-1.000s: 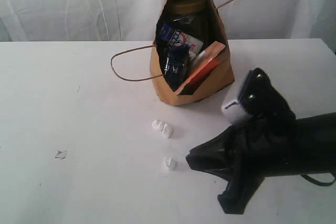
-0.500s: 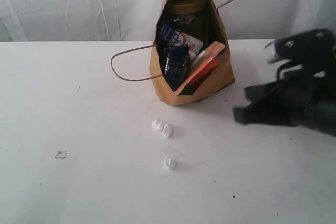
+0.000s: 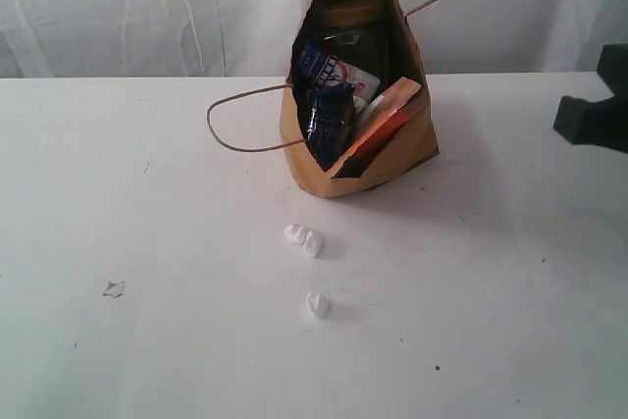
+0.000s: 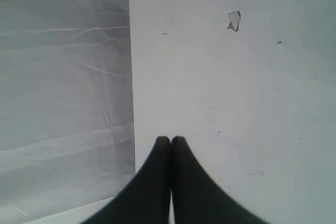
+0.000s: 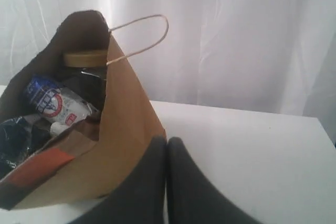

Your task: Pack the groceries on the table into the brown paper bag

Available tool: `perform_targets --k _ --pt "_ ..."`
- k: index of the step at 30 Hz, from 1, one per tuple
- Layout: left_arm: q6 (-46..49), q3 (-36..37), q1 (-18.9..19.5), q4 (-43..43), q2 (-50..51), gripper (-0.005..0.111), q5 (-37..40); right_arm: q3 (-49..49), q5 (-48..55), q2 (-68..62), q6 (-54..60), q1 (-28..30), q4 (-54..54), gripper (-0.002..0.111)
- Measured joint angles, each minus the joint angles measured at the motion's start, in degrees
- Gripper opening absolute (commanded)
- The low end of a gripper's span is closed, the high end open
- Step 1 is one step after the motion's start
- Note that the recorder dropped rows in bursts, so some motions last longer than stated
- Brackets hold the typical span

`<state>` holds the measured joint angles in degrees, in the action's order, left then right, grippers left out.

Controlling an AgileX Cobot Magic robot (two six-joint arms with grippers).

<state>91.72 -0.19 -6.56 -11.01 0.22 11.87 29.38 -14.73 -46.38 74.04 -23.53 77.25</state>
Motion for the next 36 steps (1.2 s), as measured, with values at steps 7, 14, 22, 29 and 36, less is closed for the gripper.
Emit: perform_targets --k 7,14,22,29,36 --pt "0.22 0.00 0.00 1.47 0.00 0.000 -8.74 -7.14 0.00 0.00 0.00 0.00 0.04 0.000" --pt "0.09 0.00 0.00 1.47 0.00 0.000 -12.53 -11.00 -2.91 8.51 0.12 0.00 -0.09 0.000" --pt "0.09 0.00 0.00 1.47 0.00 0.000 -12.67 -11.14 -2.21 31.86 22.20 0.00 -0.22 0.000" --pt "0.09 0.00 0.00 1.47 0.00 0.000 -12.67 -11.14 -4.10 40.18 23.01 0.00 0.23 0.000" --pt "0.09 0.00 0.00 1.47 0.00 0.000 -12.67 -11.26 -5.25 42.62 30.27 0.00 -0.11 0.000"
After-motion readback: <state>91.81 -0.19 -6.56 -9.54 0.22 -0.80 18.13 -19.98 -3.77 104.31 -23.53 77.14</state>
